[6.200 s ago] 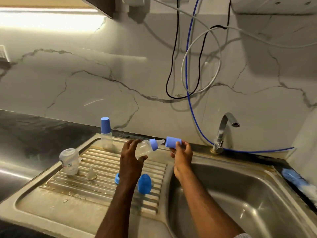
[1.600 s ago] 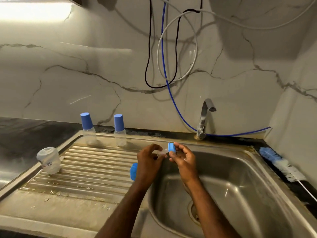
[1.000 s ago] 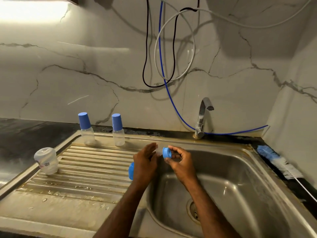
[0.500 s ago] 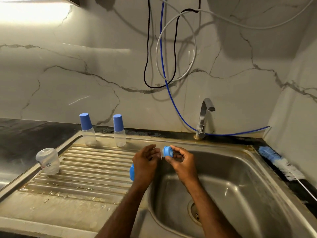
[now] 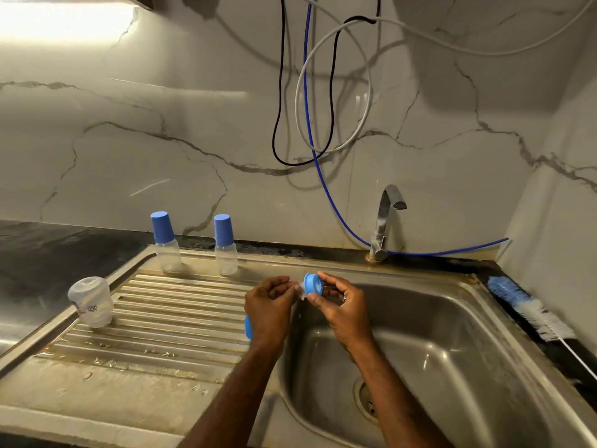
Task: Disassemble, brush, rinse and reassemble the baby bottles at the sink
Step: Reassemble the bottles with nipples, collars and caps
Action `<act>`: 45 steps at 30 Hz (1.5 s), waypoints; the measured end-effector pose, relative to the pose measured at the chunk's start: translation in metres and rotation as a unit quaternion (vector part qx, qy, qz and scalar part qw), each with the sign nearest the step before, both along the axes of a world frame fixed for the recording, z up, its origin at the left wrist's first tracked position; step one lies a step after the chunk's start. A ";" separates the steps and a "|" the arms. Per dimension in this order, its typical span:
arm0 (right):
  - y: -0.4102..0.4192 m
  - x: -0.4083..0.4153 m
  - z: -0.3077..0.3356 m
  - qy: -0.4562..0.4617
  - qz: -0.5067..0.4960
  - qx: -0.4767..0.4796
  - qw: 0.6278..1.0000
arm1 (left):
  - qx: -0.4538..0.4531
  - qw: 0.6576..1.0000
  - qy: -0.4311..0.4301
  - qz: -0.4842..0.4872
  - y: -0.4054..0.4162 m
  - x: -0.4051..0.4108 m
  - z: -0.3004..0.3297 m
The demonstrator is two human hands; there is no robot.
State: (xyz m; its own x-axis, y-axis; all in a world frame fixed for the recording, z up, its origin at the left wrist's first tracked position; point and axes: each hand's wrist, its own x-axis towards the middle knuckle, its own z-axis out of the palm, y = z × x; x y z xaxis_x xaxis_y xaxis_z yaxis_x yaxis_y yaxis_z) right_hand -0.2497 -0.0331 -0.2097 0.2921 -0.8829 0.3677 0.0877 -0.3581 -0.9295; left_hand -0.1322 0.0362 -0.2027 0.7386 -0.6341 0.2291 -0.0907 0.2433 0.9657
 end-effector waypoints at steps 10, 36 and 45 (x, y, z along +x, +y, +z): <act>-0.003 -0.003 0.001 -0.031 0.001 0.029 0.999 | -0.020 0.998 -0.003 -0.056 0.002 -0.002 0.002; 0.001 -0.017 0.011 0.045 0.031 -0.054 0.997 | -0.028 0.959 -0.143 -0.243 0.011 0.000 0.005; 0.005 -0.020 0.020 0.097 -0.030 -0.210 0.972 | -0.035 0.958 -0.147 -0.244 0.011 0.005 0.008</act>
